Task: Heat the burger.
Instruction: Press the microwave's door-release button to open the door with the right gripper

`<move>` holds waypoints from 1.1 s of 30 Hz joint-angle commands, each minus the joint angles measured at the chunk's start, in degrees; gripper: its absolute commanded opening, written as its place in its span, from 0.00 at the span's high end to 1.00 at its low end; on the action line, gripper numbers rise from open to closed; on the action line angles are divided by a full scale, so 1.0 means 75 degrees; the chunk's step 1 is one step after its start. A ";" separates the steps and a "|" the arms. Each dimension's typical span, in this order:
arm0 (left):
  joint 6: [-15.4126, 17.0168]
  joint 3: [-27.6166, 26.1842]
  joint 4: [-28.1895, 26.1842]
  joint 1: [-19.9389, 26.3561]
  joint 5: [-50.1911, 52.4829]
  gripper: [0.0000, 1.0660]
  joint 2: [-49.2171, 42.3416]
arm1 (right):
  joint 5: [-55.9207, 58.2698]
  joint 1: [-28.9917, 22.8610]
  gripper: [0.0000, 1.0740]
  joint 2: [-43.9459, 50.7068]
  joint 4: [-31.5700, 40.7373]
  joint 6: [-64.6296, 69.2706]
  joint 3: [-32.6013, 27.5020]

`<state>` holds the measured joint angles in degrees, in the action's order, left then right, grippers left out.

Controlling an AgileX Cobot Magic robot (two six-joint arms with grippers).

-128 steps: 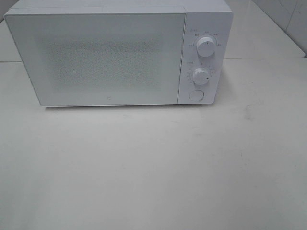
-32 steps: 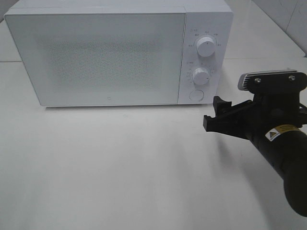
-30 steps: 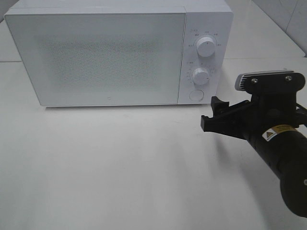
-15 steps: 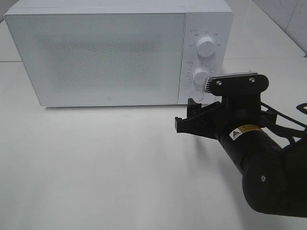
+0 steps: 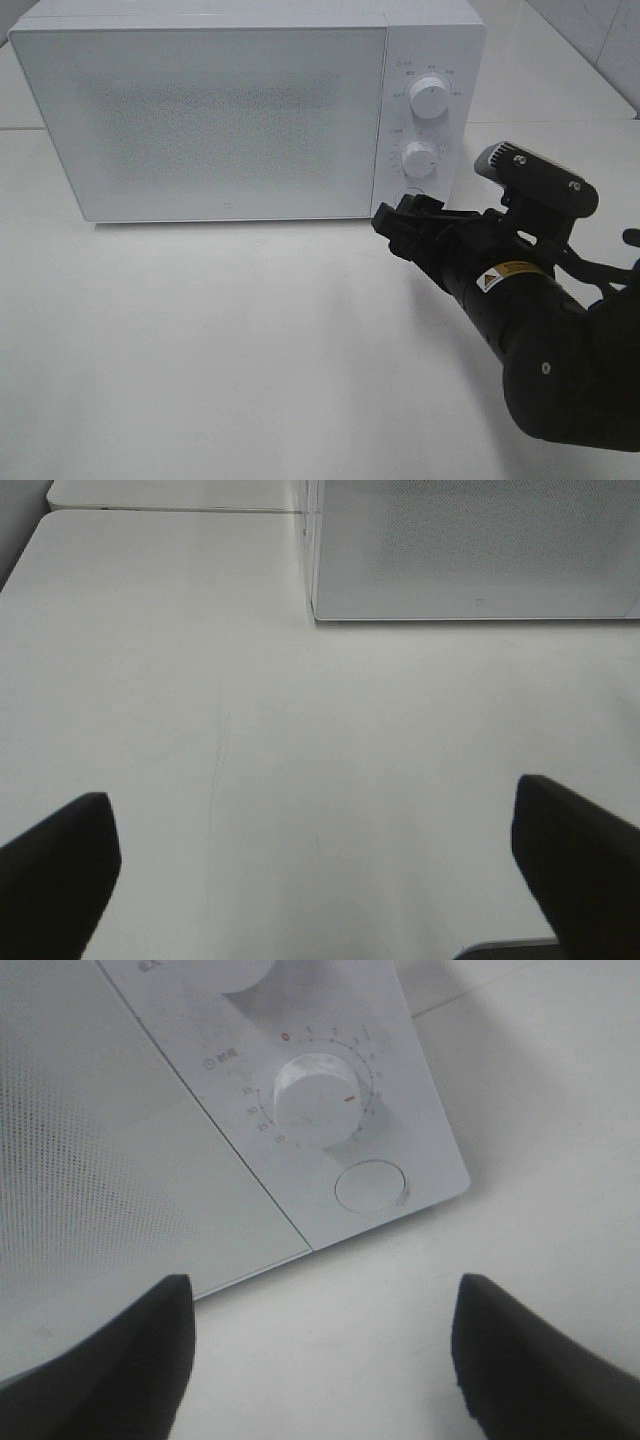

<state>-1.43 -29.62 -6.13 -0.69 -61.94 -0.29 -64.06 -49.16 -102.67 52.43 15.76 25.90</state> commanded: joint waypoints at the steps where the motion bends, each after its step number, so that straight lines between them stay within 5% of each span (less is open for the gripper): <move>1: 0.0008 0.0008 -0.0015 0.0015 0.0084 0.06 -0.0038 | 0.0076 -0.0046 0.38 -0.0008 -0.0038 0.1131 0.0053; 7: 0.0008 0.0008 -0.0015 0.0015 0.0084 0.06 -0.0038 | 0.0076 -0.0046 0.48 -0.0008 -0.0046 0.3789 0.0053; 11: 0.0008 0.0008 -0.0015 0.0015 0.0084 0.06 -0.0038 | 0.0107 -0.0046 0.64 -0.0008 -0.0061 0.5554 0.0053; 22: 0.0008 0.0008 -0.0015 0.0015 0.0084 0.06 -0.0038 | 0.0527 -0.0046 0.99 -0.0008 -0.0168 0.7502 0.0053; 33: 0.0008 0.0008 -0.0015 0.0015 0.0084 0.06 -0.0038 | 0.0527 -0.0015 1.00 -0.0008 -0.0153 0.7930 0.0053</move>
<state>-1.43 -29.62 -6.13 -0.69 -61.94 -0.29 -60.33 -49.16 -102.67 51.80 74.94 25.90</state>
